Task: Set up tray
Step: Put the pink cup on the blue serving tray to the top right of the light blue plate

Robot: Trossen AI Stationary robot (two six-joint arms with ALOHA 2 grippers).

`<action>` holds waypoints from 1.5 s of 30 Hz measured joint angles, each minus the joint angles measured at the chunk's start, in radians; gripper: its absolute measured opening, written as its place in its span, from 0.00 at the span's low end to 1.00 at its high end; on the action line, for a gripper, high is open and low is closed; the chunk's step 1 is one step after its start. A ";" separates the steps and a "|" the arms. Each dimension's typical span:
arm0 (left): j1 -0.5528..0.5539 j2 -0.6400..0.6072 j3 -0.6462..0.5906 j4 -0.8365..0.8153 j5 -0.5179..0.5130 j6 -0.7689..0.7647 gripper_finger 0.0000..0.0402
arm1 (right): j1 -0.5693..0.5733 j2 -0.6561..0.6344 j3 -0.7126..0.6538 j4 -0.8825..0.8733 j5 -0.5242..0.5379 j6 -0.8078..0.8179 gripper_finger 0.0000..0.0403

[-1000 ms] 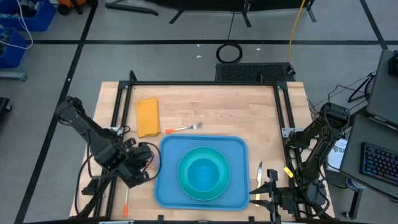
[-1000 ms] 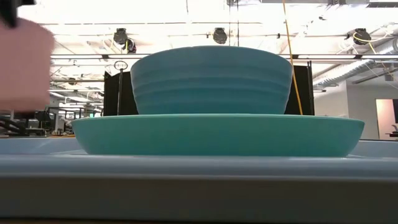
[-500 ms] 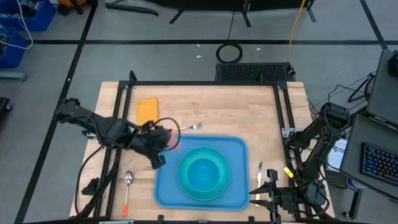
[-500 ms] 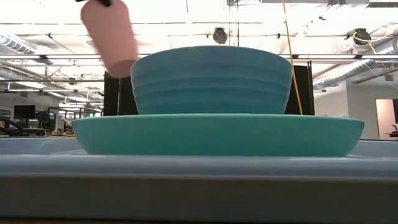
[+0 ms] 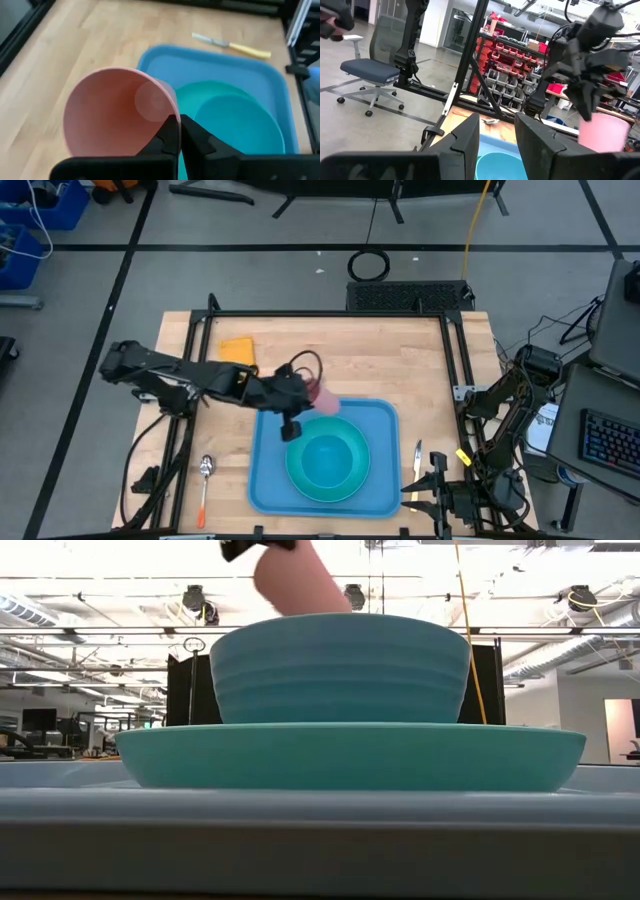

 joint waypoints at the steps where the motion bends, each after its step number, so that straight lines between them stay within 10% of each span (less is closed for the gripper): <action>1: 0.015 0.015 0.002 0.028 0.022 0.016 0.01 | 0.000 0.000 0.000 0.001 0.000 0.000 0.28; 27: 0.096 0.698 0.850 -0.334 0.237 0.301 0.01 | 0.152 0.000 0.000 0.288 -0.079 -0.286 0.28; 45: 0.091 0.836 0.898 -0.315 0.176 0.335 0.01 | 0.154 0.000 0.000 0.288 -0.075 -0.280 0.28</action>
